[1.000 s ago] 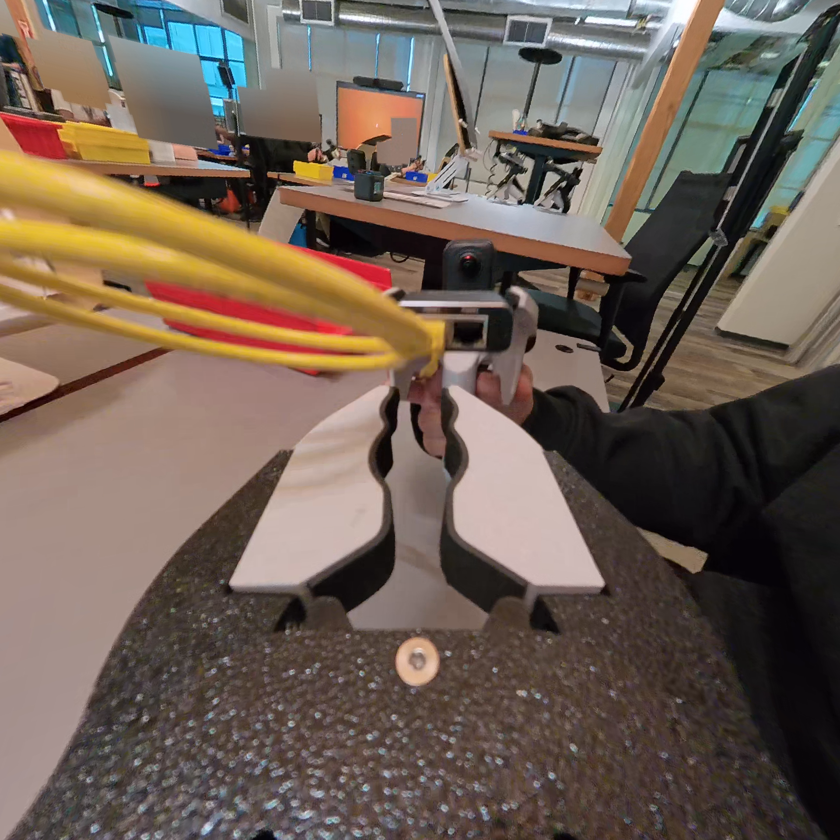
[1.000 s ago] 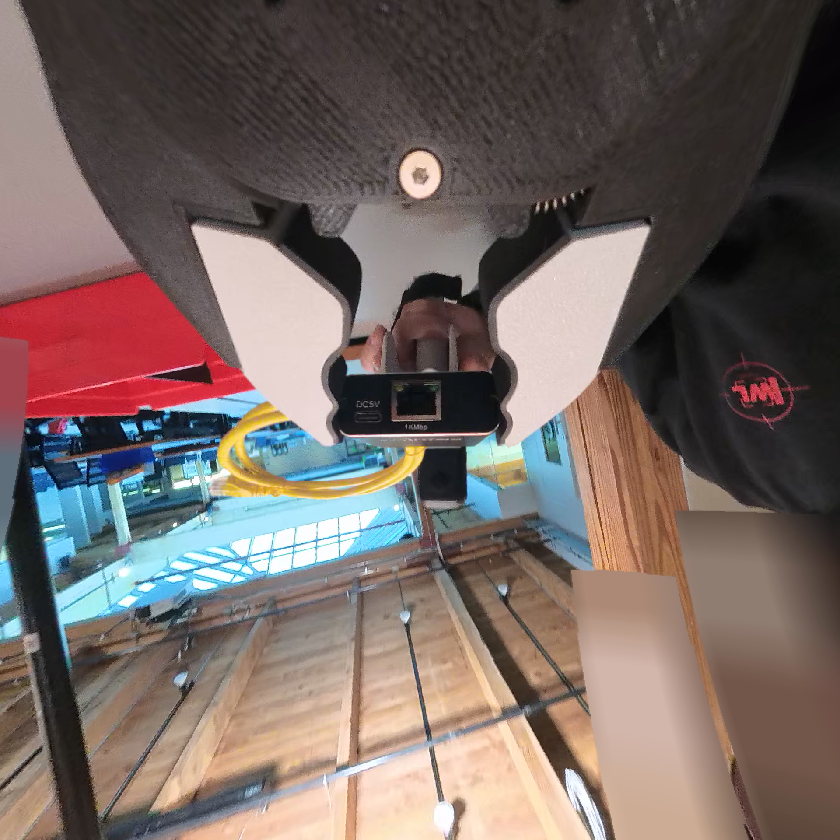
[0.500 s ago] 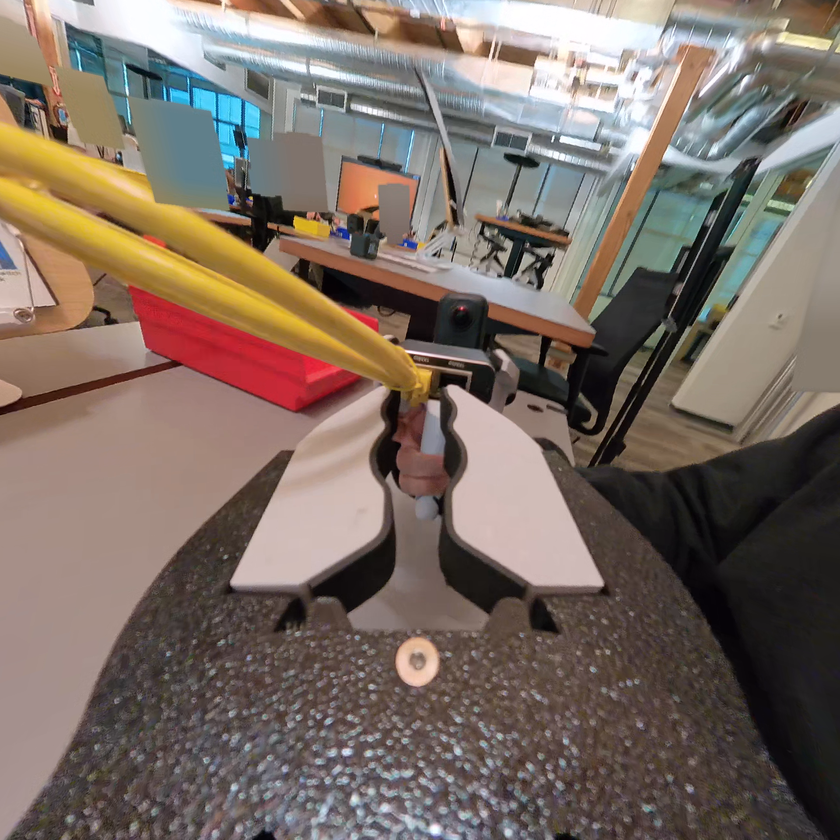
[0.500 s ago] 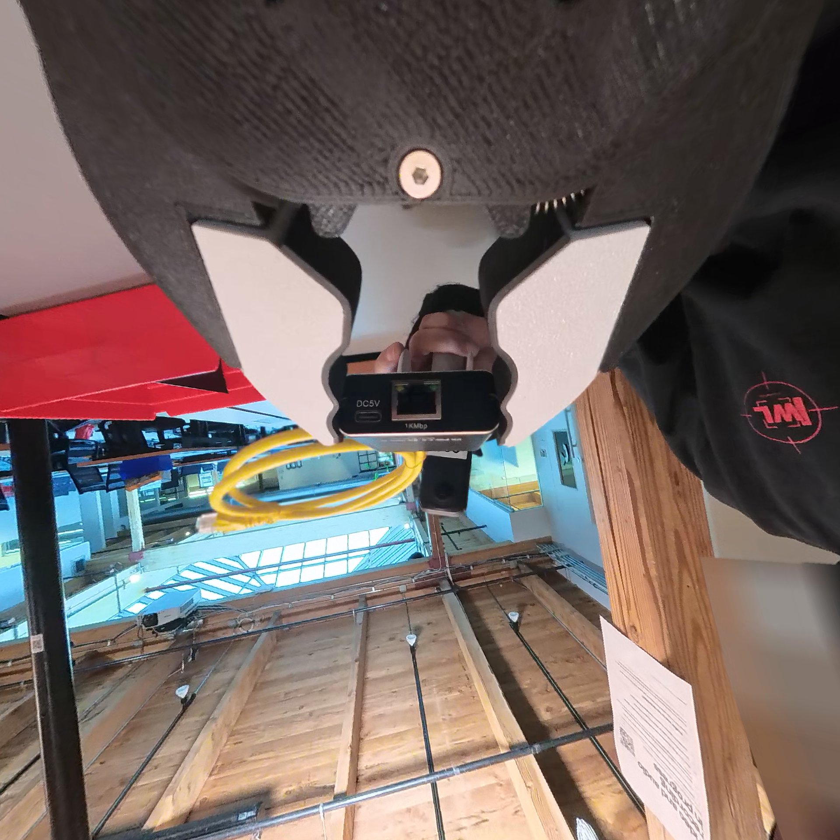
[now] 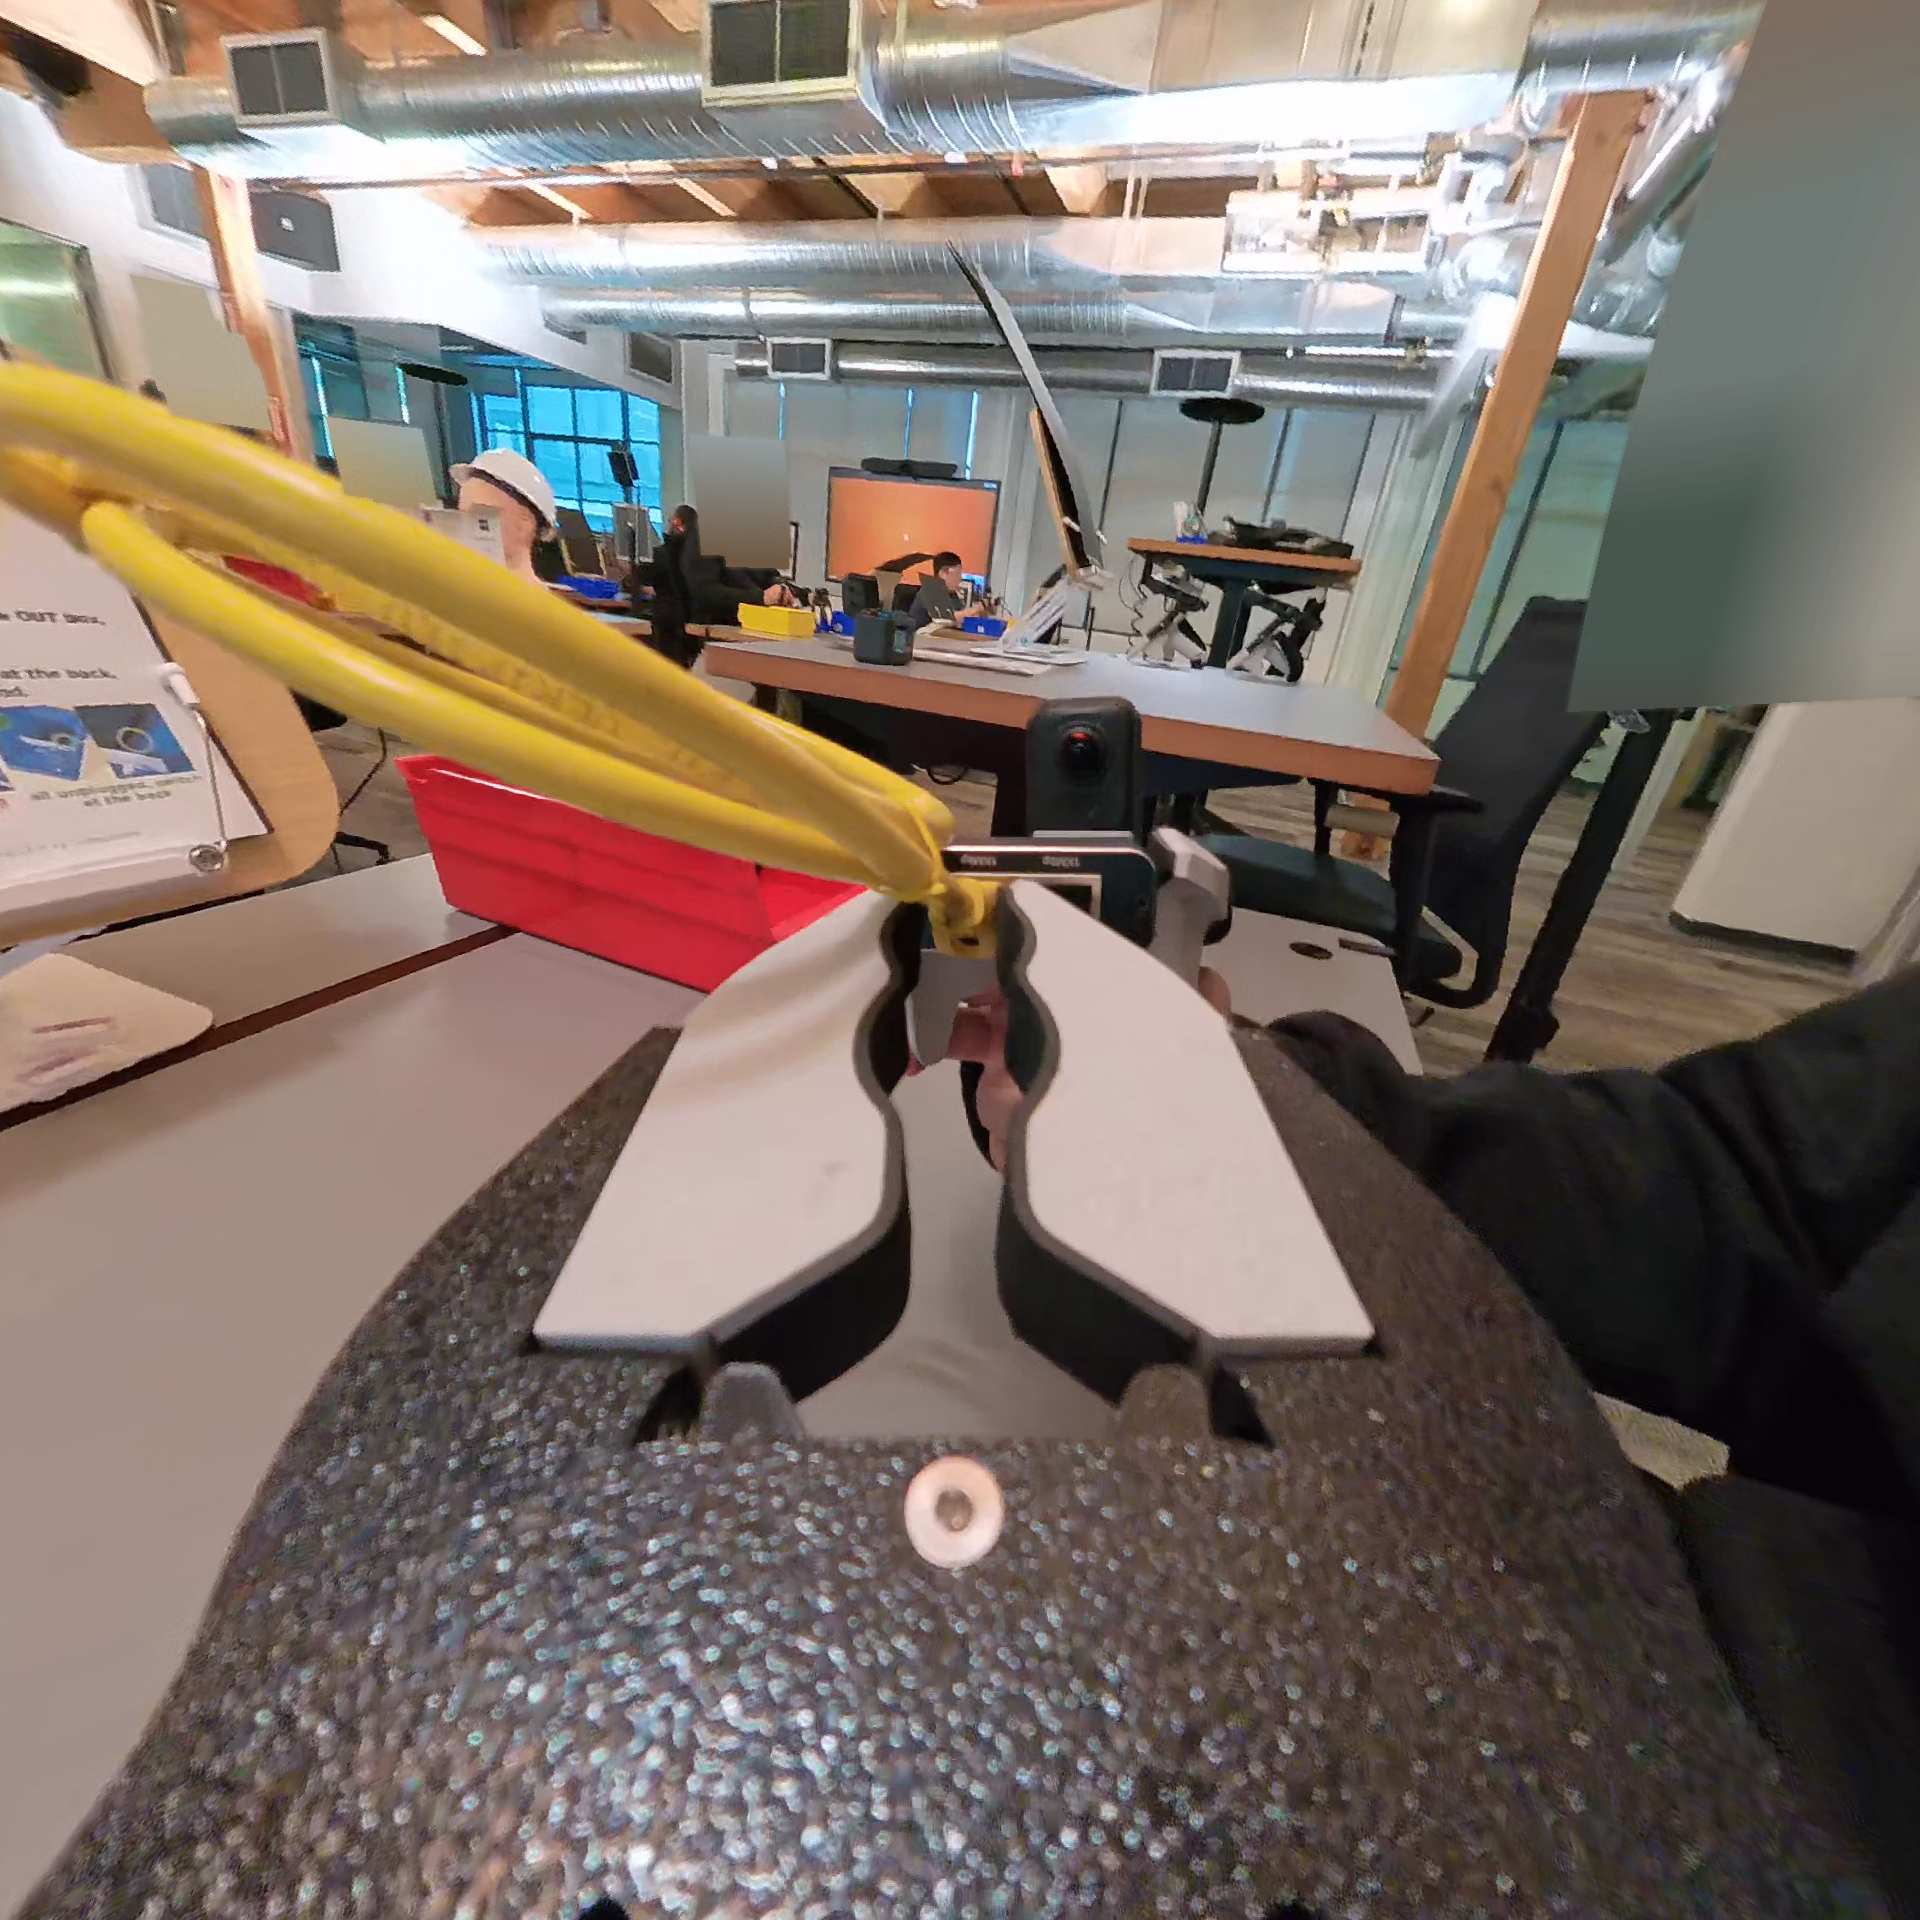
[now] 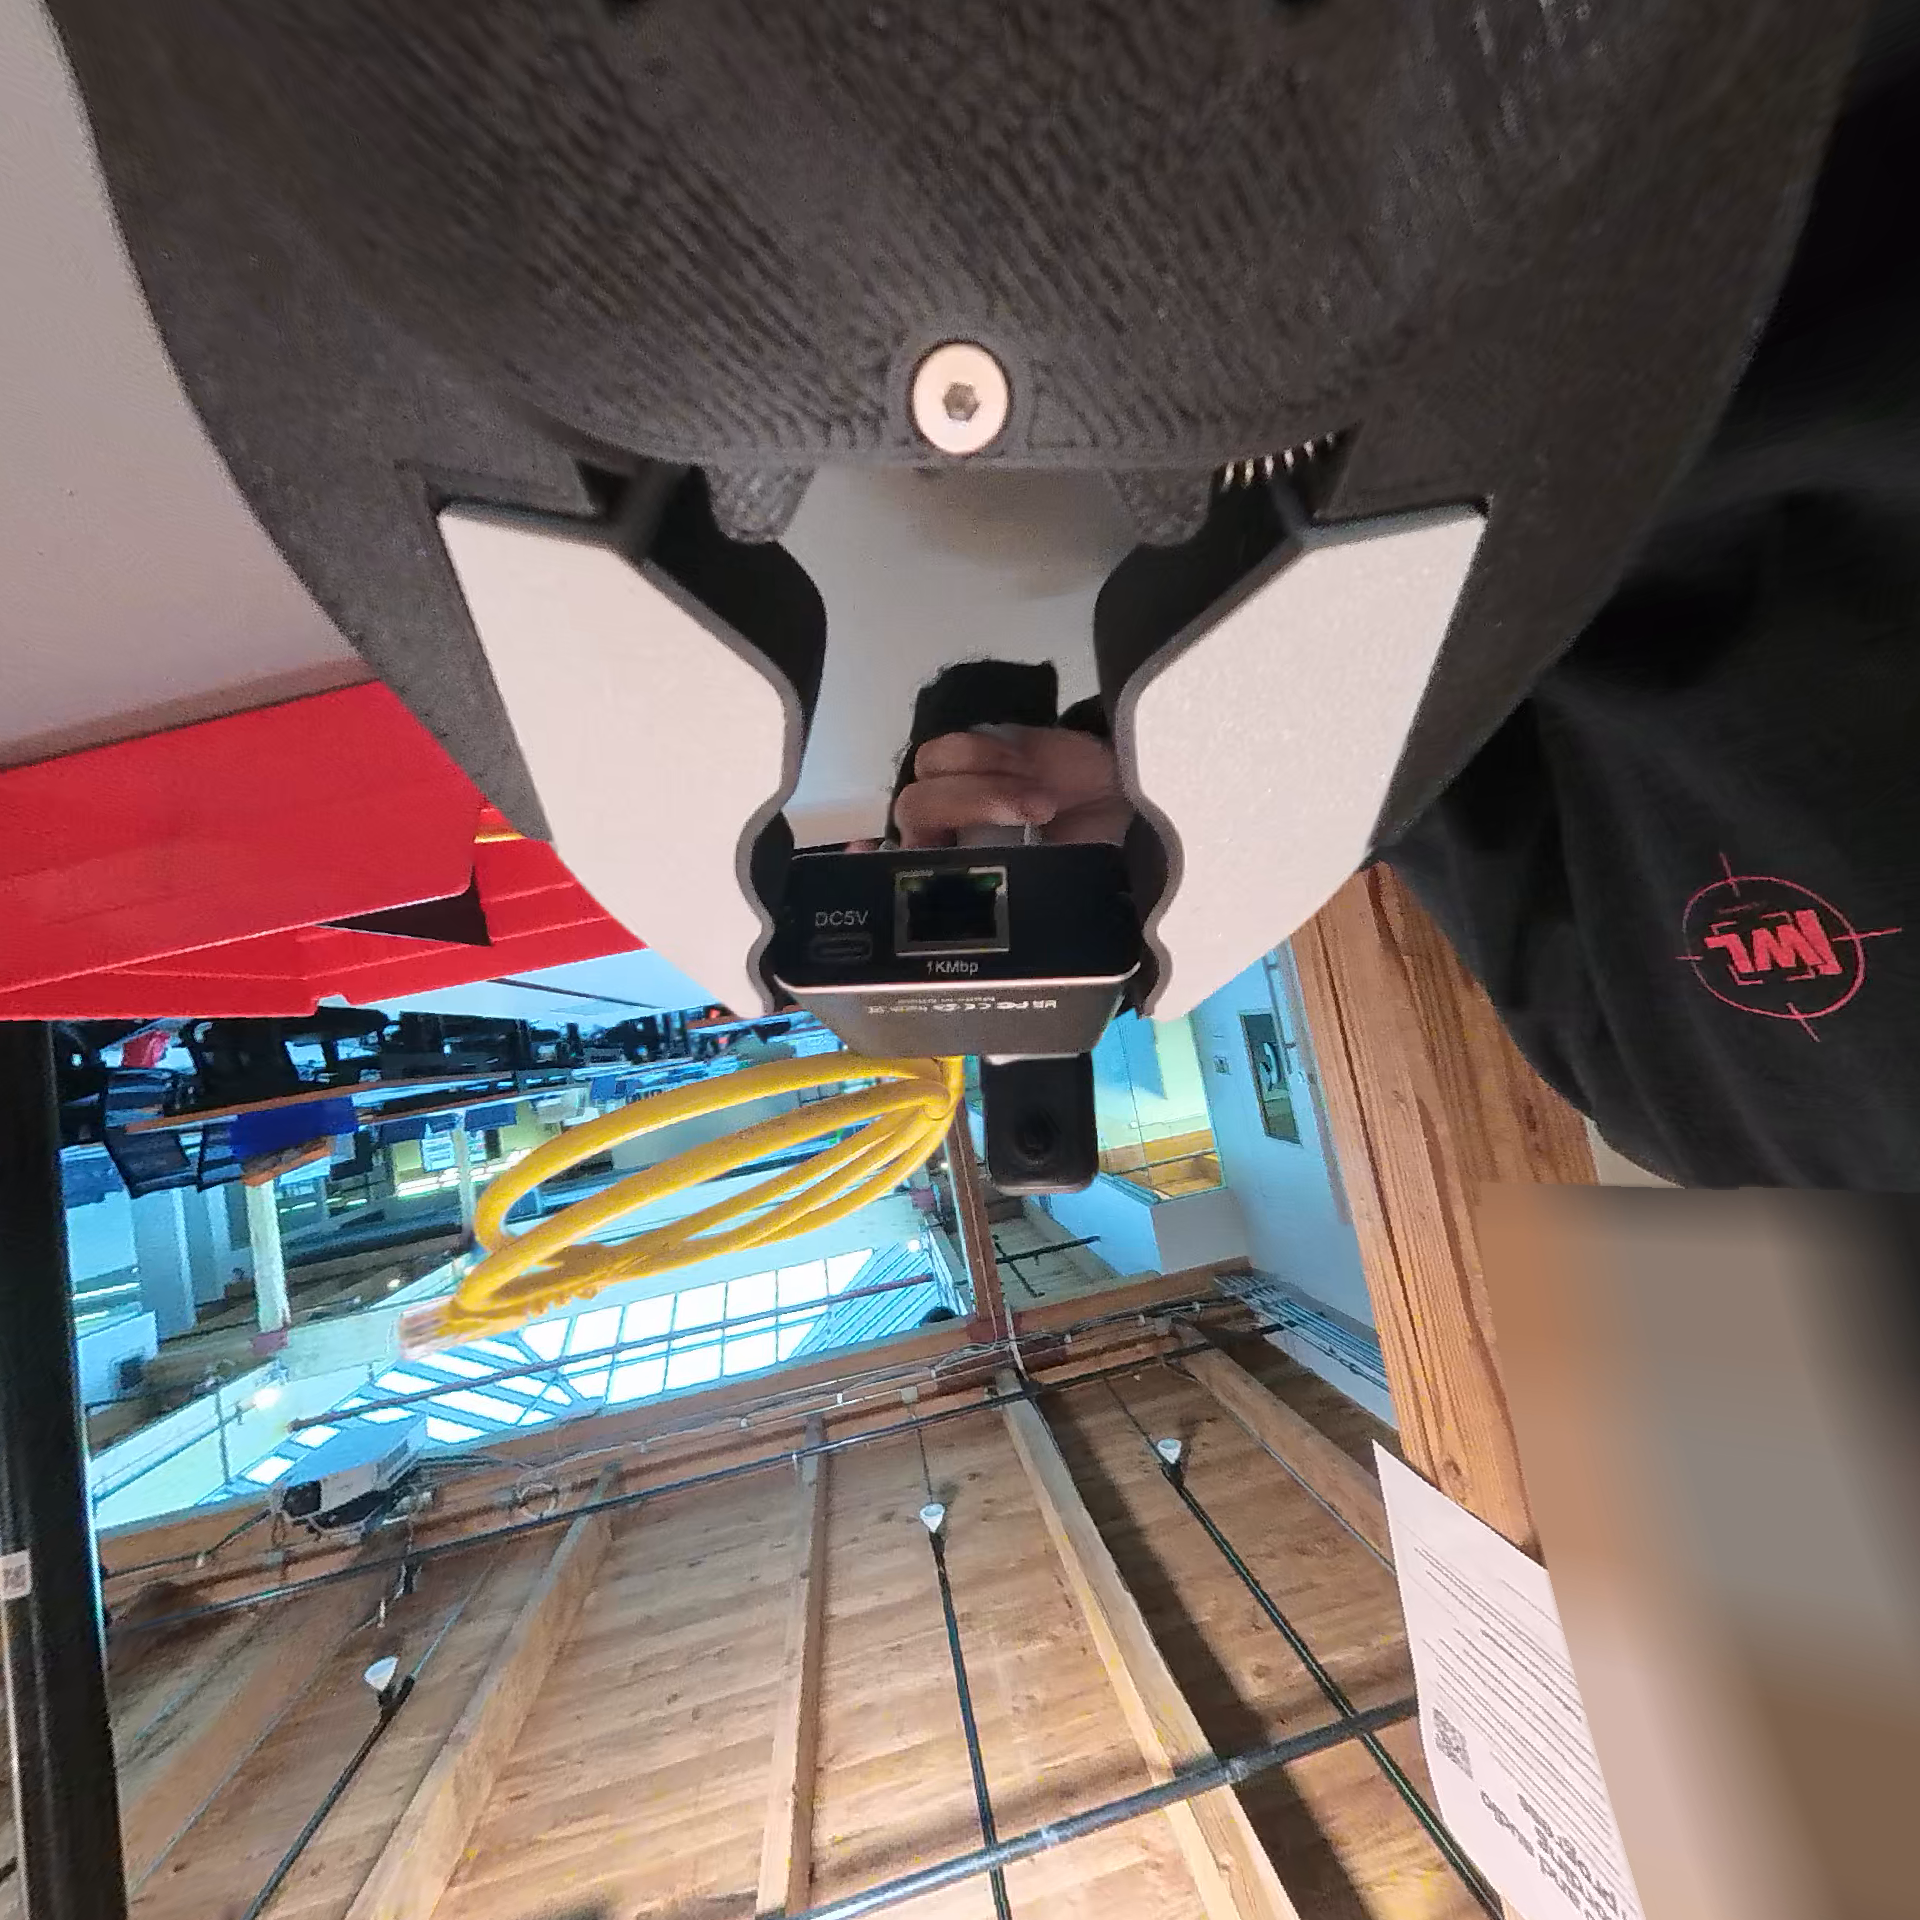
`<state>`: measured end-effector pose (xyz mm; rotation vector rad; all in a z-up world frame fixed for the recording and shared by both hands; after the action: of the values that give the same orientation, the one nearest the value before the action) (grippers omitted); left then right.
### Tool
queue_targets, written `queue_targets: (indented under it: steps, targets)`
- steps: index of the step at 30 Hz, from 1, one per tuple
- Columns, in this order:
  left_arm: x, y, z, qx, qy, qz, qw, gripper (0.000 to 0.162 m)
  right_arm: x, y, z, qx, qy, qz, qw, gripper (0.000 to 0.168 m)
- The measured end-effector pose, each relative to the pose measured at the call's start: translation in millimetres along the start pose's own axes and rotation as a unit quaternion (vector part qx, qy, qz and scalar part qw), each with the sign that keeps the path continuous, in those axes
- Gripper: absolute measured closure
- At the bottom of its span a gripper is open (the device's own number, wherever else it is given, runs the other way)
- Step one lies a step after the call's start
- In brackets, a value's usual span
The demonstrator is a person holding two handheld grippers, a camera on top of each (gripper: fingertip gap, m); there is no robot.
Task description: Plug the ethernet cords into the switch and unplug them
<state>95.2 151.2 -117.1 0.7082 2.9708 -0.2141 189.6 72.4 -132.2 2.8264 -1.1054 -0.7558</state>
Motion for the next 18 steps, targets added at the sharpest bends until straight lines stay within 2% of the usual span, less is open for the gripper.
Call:
queue_targets:
  steps: [5, 9, 18]
  targets:
    - [0, 3, -1, 0.000, 0.014, -0.003, 1.000, 0.150, -2, -2, 6, -0.008, 0.021, 0.003, 1.000, 0.103]
    - [2, 5, 3, -0.009, 0.054, -0.003, 0.998, 0.150, 0, -3, 7, 0.000, 0.028, 0.012, 1.000, 0.103]
    - [7, 14, 14, 0.039, 0.074, 0.003, 0.996, 0.150, 0, -10, 18, -0.029, 0.045, 0.021, 0.998, 0.103]
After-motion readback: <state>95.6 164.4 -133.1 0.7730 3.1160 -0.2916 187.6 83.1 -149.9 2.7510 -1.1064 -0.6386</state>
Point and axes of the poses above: each gripper's, where its closed fingertips meet, x back along the fingers, z out of its underside, y = z × x across the jaws, the point moved 5 cm from there along x, back along the fingers, and after that the axes turned 3 degrees about y, right-handed, at the moved point
